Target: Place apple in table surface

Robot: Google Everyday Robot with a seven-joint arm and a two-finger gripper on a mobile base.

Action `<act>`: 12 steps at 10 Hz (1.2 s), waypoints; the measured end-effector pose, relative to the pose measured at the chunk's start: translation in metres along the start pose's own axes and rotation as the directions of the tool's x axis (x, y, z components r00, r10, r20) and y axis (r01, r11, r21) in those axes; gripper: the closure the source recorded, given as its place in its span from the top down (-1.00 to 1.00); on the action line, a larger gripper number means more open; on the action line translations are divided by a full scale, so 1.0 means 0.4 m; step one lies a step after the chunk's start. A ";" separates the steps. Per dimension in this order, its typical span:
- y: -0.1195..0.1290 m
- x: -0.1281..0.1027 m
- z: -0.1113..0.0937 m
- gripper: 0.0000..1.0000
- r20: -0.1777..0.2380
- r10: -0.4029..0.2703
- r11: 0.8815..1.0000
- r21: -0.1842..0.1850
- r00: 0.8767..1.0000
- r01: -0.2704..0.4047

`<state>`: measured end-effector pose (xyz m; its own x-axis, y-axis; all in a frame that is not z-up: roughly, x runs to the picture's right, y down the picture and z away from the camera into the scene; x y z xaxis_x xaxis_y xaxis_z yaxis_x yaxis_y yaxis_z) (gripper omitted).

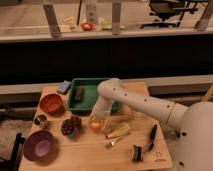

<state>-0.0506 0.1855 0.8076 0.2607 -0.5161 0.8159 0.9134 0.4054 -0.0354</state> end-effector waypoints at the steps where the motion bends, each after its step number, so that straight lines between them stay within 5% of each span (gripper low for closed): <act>1: -0.003 -0.001 0.006 -0.82 -0.001 0.003 1.000 -0.003 1.000 -0.003; 8: 0.010 0.008 0.040 0.55 0.025 0.025 0.999 -0.022 0.999 -0.025; 12: 0.021 0.015 0.037 0.60 0.030 0.027 0.999 -0.020 0.999 -0.026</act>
<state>-0.0460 0.1970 0.8206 0.2755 -0.4822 0.8316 0.9124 0.4036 -0.0682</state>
